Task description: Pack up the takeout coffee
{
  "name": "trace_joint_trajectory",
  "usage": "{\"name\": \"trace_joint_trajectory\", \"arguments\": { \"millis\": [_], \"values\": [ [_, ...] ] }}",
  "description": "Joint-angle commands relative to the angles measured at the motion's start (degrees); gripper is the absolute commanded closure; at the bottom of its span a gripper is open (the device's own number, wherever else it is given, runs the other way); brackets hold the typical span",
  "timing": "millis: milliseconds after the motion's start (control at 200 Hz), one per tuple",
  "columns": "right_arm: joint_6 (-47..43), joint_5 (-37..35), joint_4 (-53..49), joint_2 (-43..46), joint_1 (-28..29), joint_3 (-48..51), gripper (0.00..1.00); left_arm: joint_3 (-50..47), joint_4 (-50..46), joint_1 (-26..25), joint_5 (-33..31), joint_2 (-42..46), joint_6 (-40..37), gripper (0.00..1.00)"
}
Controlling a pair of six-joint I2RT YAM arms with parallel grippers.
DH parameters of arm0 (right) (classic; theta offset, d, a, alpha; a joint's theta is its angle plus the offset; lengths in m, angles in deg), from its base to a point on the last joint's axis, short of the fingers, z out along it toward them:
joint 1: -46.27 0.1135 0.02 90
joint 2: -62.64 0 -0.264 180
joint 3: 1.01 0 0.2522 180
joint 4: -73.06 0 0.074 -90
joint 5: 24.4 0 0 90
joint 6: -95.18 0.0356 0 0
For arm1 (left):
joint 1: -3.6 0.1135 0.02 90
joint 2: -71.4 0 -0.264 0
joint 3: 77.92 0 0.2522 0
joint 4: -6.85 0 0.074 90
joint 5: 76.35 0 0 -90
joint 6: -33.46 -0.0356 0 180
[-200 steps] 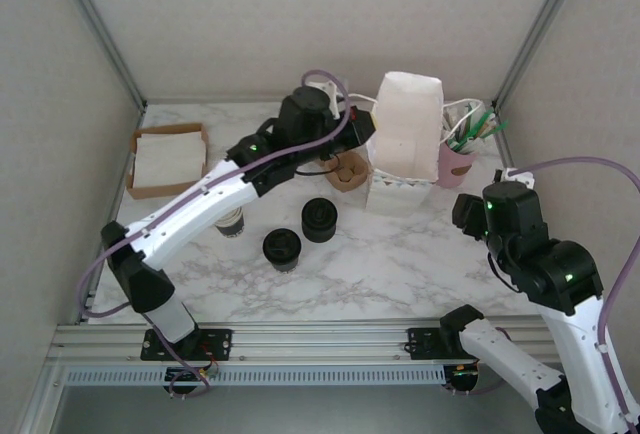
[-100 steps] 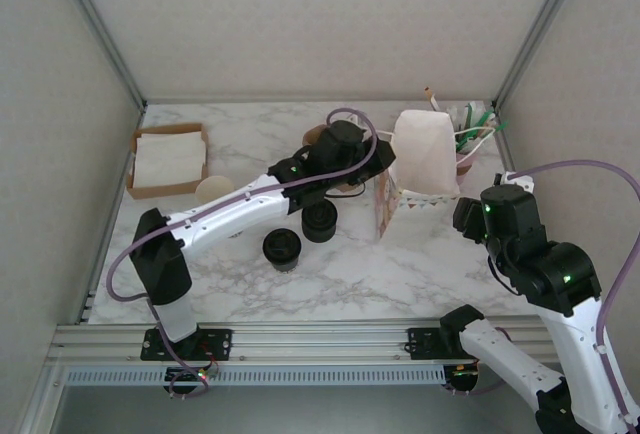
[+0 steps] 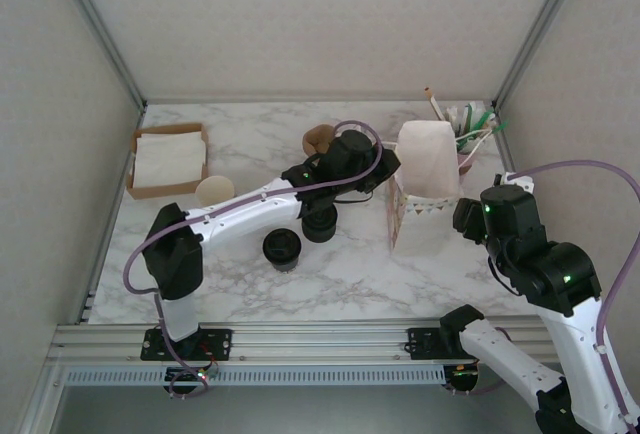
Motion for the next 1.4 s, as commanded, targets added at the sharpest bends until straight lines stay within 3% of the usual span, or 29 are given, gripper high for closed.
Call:
{"name": "trace_joint_trajectory", "arguments": {
  "millis": [0,205,651,986,1397],
  "values": [
    [-0.3,-0.8,0.1,-0.4,-0.3,-1.3,0.36,0.1,1.7,-0.8,1.2,-1.6,2.6,0.88],
    [-0.7,0.0,0.5,-1.0,-0.2,-1.6,0.36,0.2,3.1,-1.5,2.3,-2.1,3.9,0.75],
    [-3.8,7.9,1.5,-1.4,-0.1,-4.9,0.32,1.8,2.7,-2.2,1.5,1.5,-1.8,0.01],
    [-4.9,12.3,-0.9,-1.2,-0.3,-8.9,0.12,2.4,-2.1,-3.1,-4.8,8.6,-5.7,0.0],
    [-5.6,20.2,-2.0,-2.1,-0.2,-8.1,0.08,7.4,-3.2,-0.8,7.0,6.7,-8.8,0.0]
  ]
}}
